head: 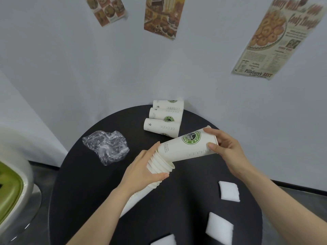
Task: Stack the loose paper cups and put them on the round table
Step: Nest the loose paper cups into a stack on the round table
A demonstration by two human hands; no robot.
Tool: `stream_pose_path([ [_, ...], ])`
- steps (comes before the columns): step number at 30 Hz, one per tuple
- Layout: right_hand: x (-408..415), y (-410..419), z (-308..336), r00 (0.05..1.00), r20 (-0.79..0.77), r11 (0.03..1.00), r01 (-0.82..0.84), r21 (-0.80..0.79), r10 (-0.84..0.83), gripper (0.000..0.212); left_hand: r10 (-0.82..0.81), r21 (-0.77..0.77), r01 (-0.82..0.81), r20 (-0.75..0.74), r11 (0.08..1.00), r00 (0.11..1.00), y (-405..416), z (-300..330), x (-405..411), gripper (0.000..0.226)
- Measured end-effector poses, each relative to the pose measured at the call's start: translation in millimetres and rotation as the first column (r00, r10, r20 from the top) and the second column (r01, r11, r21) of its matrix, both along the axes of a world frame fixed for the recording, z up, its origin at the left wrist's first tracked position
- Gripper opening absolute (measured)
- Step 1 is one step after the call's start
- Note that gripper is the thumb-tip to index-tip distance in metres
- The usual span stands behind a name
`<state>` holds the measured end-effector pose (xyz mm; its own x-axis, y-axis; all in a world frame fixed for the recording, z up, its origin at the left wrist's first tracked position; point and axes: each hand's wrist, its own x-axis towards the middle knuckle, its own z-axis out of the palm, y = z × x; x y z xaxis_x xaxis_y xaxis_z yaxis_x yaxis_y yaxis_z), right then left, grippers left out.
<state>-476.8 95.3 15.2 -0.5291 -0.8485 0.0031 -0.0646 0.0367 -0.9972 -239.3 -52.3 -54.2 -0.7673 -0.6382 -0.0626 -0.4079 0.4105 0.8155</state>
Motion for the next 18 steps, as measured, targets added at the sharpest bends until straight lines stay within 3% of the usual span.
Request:
stream_pose_path([
  [18,87.4,-17.4,-13.5,0.959,0.071,0.951,-0.28,0.129,0.273,0.048,-0.071,-0.258,0.075,0.026,0.963,0.997,21.3,2.1,1.6,0.104],
])
